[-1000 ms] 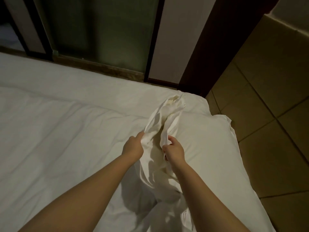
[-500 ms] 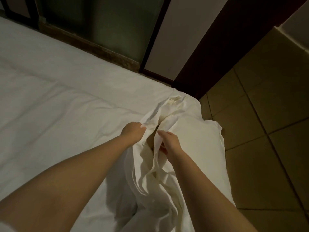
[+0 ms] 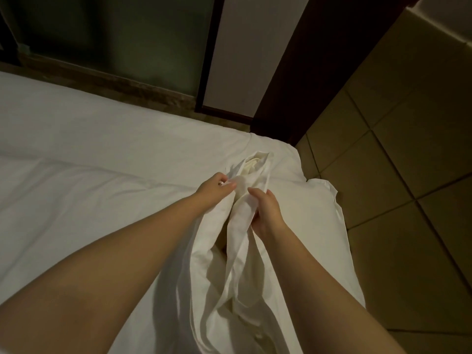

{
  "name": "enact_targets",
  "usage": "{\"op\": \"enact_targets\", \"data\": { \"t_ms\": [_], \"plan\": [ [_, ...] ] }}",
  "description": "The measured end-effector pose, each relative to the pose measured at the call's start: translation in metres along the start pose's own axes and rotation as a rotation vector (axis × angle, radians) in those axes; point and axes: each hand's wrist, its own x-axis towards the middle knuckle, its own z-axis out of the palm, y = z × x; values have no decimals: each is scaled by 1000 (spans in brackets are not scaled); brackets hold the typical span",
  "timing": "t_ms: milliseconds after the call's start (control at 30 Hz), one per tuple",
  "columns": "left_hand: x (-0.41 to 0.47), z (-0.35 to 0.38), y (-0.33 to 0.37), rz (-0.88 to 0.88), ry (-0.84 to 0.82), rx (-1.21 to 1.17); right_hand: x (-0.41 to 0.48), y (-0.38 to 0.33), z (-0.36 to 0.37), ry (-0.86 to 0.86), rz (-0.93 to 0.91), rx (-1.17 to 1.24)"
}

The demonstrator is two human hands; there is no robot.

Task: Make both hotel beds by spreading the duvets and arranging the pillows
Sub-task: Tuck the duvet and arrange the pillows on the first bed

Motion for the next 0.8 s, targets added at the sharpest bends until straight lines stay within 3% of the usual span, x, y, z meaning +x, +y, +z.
{"op": "enact_targets", "data": {
  "t_ms": [167,367,600,800],
  "plan": [
    [12,4,12,95,165,42,20,-27,-3,168,-177,-236],
    [-4,-12,23,251,408,287,21,-44,-1,333,-414,-618],
    [-37,-55,28,267,499,420,-8,-64,-15,479,-609,-1003],
    [-77,-77,36,268,577,491,-47,-78,-25,573,-696,-1127]
  ]
}}
